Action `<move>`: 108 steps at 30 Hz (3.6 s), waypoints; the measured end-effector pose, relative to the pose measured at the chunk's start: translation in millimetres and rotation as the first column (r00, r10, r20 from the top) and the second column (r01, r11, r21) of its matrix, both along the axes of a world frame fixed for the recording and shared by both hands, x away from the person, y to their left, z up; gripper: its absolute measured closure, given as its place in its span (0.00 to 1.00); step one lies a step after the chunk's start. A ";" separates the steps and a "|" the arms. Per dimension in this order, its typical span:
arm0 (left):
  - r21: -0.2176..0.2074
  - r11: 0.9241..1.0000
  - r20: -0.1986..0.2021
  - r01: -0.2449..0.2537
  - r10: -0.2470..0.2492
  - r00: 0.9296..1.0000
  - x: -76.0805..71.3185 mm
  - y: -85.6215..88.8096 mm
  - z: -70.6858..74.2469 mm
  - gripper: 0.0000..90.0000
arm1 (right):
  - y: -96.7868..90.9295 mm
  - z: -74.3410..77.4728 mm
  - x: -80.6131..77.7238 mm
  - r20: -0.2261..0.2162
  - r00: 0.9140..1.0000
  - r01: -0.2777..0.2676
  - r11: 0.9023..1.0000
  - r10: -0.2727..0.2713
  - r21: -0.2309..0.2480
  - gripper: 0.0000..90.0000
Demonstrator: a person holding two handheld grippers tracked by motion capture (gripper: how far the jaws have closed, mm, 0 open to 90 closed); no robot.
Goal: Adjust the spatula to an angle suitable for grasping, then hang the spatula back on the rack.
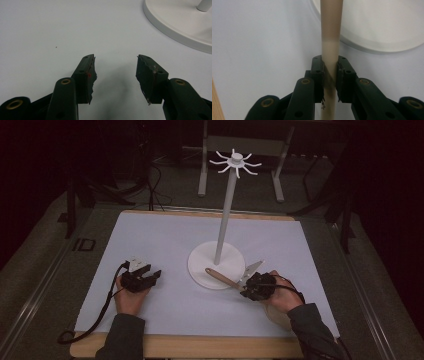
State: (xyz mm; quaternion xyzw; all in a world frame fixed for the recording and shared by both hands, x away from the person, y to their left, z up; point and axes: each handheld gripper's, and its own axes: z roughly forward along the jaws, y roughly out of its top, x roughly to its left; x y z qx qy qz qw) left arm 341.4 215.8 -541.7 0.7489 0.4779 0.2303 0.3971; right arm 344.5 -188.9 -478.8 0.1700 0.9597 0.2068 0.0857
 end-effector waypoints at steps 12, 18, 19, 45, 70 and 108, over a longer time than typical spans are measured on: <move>0.001 1.000 0.000 0.001 -0.001 1.000 -0.3 0.0 0.2 0.55 | -16.9 13.9 -2.4 0.038 0.998 0.039 0.995 -0.043 0.092 0.87; -0.001 1.000 -0.002 -0.001 0.001 1.000 -0.1 0.3 0.2 0.55 | -24.3 18.8 -2.9 0.046 0.997 0.055 0.990 -0.062 0.129 0.87; -0.002 1.000 -0.001 -0.002 0.002 1.000 0.0 0.2 0.1 0.55 | -29.6 22.2 -3.1 0.053 0.996 0.064 0.986 -0.073 0.153 0.87; -0.004 1.000 -0.005 -0.002 0.002 1.000 0.3 0.3 0.1 0.55 | -66.7 41.9 -7.1 0.074 0.984 0.128 0.938 -0.159 0.323 0.87; -0.004 1.000 -0.006 -0.002 0.002 1.000 0.5 0.6 0.1 0.54 | -80.4 62.6 -9.0 0.105 0.974 0.139 0.899 -0.199 0.415 0.87; -0.001 1.000 -0.003 -0.003 0.003 1.000 0.2 0.5 0.1 0.54 | -77.4 92.6 4.8 0.144 0.947 0.155 0.800 -0.288 0.579 0.87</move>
